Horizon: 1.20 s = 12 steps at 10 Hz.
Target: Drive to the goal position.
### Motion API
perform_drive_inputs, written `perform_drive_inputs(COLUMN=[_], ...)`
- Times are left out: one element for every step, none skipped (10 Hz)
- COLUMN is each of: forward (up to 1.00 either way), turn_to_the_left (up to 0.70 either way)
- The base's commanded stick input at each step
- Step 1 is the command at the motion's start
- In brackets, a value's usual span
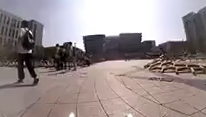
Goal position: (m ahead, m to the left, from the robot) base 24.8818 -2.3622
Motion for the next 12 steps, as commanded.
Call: perform_drive_inputs(forward=[1.0,1.0,1.0,1.0,1.0,1.0,1.0,1.0,1.0,1.0,1.0,1.0], turn_to_the_left=[0.0,0.0,0.0,0.0,0.0,0.0,0.0,0.0,0.0,0.0,0.0,0.0])
